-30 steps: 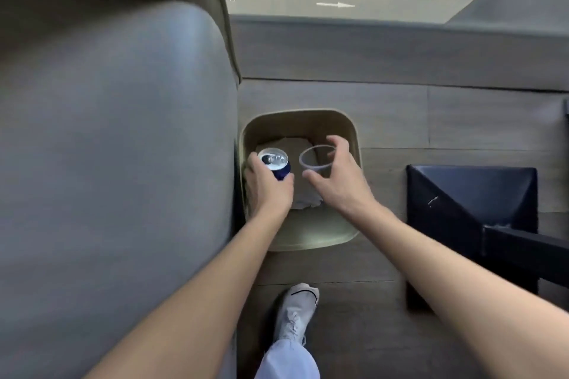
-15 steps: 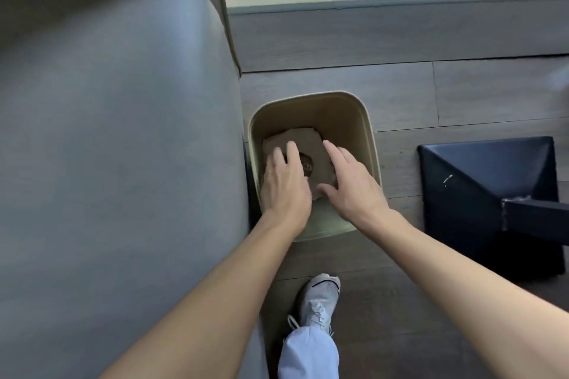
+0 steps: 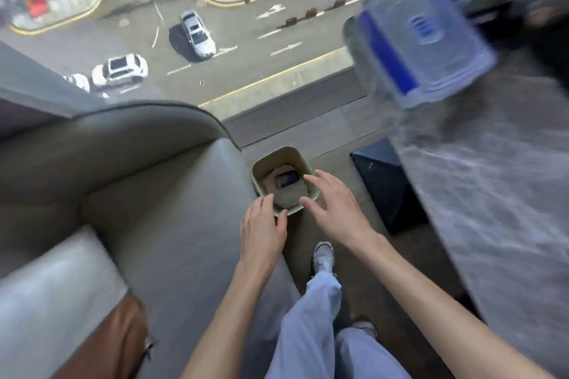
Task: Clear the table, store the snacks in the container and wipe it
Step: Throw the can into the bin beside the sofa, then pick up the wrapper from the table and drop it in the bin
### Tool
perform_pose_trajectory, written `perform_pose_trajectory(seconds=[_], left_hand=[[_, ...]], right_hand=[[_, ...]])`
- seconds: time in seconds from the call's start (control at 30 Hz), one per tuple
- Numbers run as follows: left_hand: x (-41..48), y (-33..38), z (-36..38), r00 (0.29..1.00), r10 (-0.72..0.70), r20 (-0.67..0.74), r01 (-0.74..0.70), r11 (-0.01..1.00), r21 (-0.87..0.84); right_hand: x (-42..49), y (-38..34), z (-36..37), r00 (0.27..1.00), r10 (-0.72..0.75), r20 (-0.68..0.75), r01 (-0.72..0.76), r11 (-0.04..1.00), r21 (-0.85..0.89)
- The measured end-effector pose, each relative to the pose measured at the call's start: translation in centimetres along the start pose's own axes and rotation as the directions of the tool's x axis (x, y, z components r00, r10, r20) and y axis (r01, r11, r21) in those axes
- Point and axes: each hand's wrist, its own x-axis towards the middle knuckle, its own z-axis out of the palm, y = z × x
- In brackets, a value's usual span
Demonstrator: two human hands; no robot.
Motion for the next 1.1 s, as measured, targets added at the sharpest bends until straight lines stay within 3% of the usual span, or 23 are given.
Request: perform_pose_trajectory(seconds=[0.1,0.2,0.3,0.4,0.53,0.63,0.83,0.97,1.1], left_hand=[[-5.9,6.0,-4.9,0.987,0.156,-0.037,-0.150,0.981,0.121],[-11.8,12.5,-8.6,0.971,0.239,0.020,-0.239,0.955,0.174],[-16.7,18.9,-9.7,0.928,0.360,0.094,-0.372,0.903,0.214],[-21.2,25.6,-8.5,0.836,0.521,0.172,-0.549,0.788,0.279],[-26.6,33.8,-5.5,0.656,0.691,0.304,-0.754,0.581,0.305],[-30.2,39.4,-2.9,0.469,0.786,0.403,-0.881,0.388,0.269],[-35.4,46.5,0.7,0.194,0.812,0.550,-0.980,0.130,0.154],[-36.7,48.4,2.7,0.031,0.807,0.589,-0.997,-0.015,0.073],[-37.4,49.3,5.0,-0.053,0.779,0.624,-0.996,-0.084,0.021]], right_hand=[[-8.1,-1.6,-6.4,0.989,-0.048,-0.139,0.056,0.997,0.055],[-16.9,-0.3,-11.9,0.972,-0.019,-0.234,0.033,0.998,0.059],[-25.7,3.3,-16.8,0.945,0.090,-0.314,-0.065,0.994,0.092],[-34.6,7.6,-20.9,0.864,0.270,-0.424,-0.206,0.960,0.190],[-45.2,12.5,-24.6,0.670,0.463,-0.580,-0.327,0.886,0.329],[-51.6,14.5,-26.0,0.486,0.597,-0.638,-0.376,0.802,0.464],[-59.0,13.9,-24.8,0.159,0.724,-0.671,-0.354,0.676,0.646],[-60.9,13.7,-22.5,0.016,0.799,-0.601,-0.359,0.565,0.742],[-61.8,13.7,-20.7,-0.099,0.834,-0.542,-0.344,0.483,0.805]])
